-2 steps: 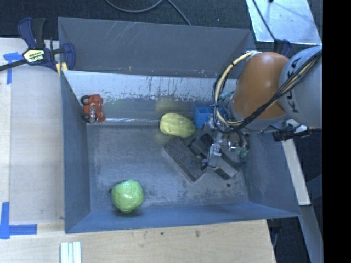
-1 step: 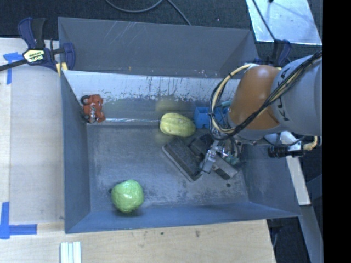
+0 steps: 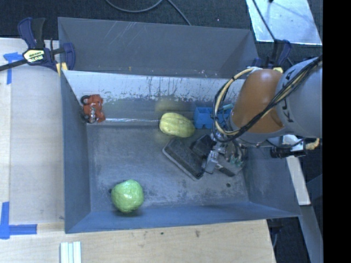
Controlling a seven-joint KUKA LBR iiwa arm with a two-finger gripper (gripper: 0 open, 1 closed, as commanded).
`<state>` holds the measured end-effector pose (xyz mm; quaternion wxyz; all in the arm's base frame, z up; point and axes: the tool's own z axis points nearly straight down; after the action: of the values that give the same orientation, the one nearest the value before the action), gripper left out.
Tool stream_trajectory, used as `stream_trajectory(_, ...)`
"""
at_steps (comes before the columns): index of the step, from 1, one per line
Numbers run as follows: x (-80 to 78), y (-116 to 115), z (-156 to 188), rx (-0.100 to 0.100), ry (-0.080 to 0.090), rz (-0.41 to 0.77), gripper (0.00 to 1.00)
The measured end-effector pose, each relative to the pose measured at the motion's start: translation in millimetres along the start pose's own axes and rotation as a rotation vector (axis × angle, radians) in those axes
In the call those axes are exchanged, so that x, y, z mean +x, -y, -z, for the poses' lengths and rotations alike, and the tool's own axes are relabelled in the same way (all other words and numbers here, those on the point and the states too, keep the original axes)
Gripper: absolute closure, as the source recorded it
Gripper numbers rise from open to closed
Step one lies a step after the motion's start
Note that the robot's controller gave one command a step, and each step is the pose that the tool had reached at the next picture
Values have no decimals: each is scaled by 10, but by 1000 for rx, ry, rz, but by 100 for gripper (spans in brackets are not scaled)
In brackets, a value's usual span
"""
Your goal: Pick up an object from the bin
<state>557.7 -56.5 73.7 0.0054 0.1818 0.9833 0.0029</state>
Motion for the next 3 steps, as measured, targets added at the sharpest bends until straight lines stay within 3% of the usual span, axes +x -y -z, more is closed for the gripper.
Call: stream_trajectory(3, 2, 2, 120, 0, 2, 0, 100)
